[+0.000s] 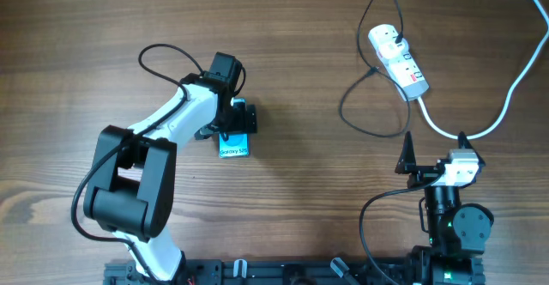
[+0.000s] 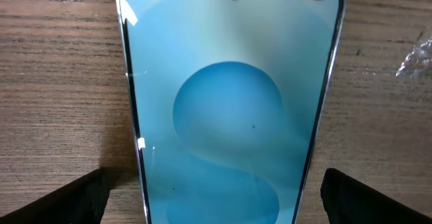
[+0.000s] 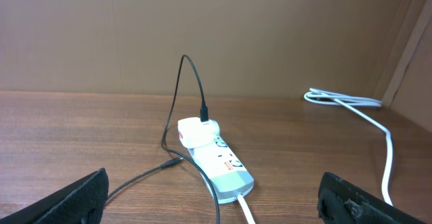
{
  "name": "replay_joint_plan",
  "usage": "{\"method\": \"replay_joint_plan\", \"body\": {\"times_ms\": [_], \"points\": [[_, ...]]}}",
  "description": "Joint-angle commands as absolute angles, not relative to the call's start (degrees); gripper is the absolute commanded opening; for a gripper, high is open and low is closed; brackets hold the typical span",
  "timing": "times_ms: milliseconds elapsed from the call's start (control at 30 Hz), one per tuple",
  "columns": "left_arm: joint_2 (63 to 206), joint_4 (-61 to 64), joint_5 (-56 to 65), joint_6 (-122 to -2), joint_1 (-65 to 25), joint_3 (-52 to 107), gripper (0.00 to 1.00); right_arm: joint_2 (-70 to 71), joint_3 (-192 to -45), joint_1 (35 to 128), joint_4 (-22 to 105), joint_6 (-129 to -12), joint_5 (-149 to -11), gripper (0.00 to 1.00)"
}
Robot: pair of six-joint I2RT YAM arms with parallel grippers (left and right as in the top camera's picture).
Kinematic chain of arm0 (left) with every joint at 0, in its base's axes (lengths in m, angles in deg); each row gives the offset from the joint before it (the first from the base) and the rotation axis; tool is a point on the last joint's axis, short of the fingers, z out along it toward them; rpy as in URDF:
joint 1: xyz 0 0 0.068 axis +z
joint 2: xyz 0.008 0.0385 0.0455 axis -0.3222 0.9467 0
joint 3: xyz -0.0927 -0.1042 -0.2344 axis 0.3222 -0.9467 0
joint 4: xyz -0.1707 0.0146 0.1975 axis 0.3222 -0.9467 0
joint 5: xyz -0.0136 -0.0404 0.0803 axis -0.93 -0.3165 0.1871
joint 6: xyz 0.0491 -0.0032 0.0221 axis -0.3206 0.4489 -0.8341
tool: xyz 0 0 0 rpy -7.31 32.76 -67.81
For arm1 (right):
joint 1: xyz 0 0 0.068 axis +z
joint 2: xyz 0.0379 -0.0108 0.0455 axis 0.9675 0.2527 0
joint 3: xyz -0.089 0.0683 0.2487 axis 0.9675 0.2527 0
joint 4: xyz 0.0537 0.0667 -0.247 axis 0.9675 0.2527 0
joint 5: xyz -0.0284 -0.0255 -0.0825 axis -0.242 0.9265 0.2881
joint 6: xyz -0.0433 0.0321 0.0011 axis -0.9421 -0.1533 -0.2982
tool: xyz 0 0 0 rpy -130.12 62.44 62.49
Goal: Plug charger to phone and switch on socket
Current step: 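Move the left gripper over the Galaxy S25 phone and lower, then close the left gripper on the phone's bottom edge and lift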
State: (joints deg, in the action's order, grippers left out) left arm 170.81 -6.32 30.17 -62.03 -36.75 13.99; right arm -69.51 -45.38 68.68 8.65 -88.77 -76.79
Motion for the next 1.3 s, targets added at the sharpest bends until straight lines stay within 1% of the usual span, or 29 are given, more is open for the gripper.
{"method": "replay_joint_plan", "body": {"times_ms": [0, 100, 133, 200, 333, 433, 467, 500, 667, 767, 833, 933, 967, 1267], "points": [[172.5, -5.4, 30.0, -59.8, -37.2, 12.5, 1.0, -70.2, -45.3, 69.0, 8.3, -89.3, -77.5, 1.0], [172.5, -4.1, 30.0, -57.4, -37.3, 10.7, 0.98, -70.2, -45.3, 69.0, 8.3, -89.2, -77.4, 1.0], [172.5, -3.7, 30.0, -56.9, -37.3, 10.0, 0.95, -70.2, -45.3, 69.0, 8.3, -89.3, -77.5, 0.99], [172.5, -3.0, 30.0, -56.9, -37.3, 9.1, 0.92, -70.2, -45.3, 69.0, 8.3, -89.3, -77.5, 1.0], [172.5, -2.4, 30.1, -57.1, -37.3, 8.6, 0.91, -70.2, -45.3, 69.0, 8.3, -89.3, -77.4, 1.0], [172.5, -2.0, 30.1, -58.8, -37.3, 8.6, 0.81, -70.2, -45.3, 69.0, 8.3, -89.3, -77.5, 1.0], [172.5, -1.9, 30.1, -59.6, -37.3, 8.6, 0.75, -70.2, -45.3, 69.0, 8.3, -89.3, -77.5, 1.0], [172.5, -1.8, 30.1, -60.1, -37.3, 8.6, 0.72, -70.2, -45.3, 69.0, 8.3, -89.2, -77.5, 1.0], [172.5, -1.8, 30.3, -59.8, -37.3, 8.6, 0.69, -70.2, -45.3, 69.0, 8.3, -89.3, -77.4, 1.0], [172.5, -2.0, 30.3, -59.9, -37.3, 8.6, 0.72, -70.2, -45.3, 69.0, 8.3, -89.3, -77.5, 1.0], [172.5, -2.2, 30.3, -59.9, -37.3, 8.6, 0.76, -70.2, -45.3, 69.0, 8.3, -89.3, -77.5, 1.0], [172.5, -2.2, 30.3, -59.9, -37.3, 8.6, 0.92, -70.2, -45.3, 69.0, 8.3, -89.3, -77.4, 1.0], [172.5, -2.2, 30.3, -59.9, -37.3, 8.6, 1.0, -70.2, -45.3, 69.0, 8.3, -89.3, -77.5, 1.0], [172.5, -0.9, 31.2, -60.1, -37.3, 8.6, 1.0, -70.2, -45.3, 69.0, 8.3, -89.3, -77.5, 1.0]]}}
